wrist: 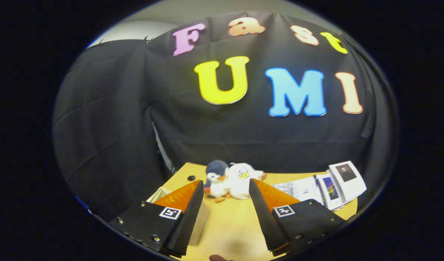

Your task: Open the storage box then place both shoes into the box .Put the left shoe in first, then the right shoe, with the right side of both shoes facing outward in a uniform manner.

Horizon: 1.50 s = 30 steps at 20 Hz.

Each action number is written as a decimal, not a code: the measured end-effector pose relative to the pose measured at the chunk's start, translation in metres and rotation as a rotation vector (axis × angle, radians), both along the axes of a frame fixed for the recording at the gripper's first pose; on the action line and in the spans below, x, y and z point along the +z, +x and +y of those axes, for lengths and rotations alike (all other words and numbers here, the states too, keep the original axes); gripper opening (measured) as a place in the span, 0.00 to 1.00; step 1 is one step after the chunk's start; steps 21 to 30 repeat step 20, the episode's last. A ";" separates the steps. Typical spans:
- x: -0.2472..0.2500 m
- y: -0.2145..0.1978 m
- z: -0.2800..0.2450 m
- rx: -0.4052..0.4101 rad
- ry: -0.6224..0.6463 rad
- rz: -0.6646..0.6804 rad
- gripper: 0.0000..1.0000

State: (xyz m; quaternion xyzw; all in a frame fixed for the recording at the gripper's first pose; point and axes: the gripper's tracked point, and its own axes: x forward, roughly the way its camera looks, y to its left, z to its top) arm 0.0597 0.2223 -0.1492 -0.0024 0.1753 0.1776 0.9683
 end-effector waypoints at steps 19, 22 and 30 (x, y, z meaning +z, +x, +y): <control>0.043 -0.019 -0.095 -0.161 0.039 -0.177 0.78; 0.043 -0.021 -0.097 -0.168 0.037 -0.185 0.78; 0.043 -0.021 -0.097 -0.168 0.037 -0.185 0.78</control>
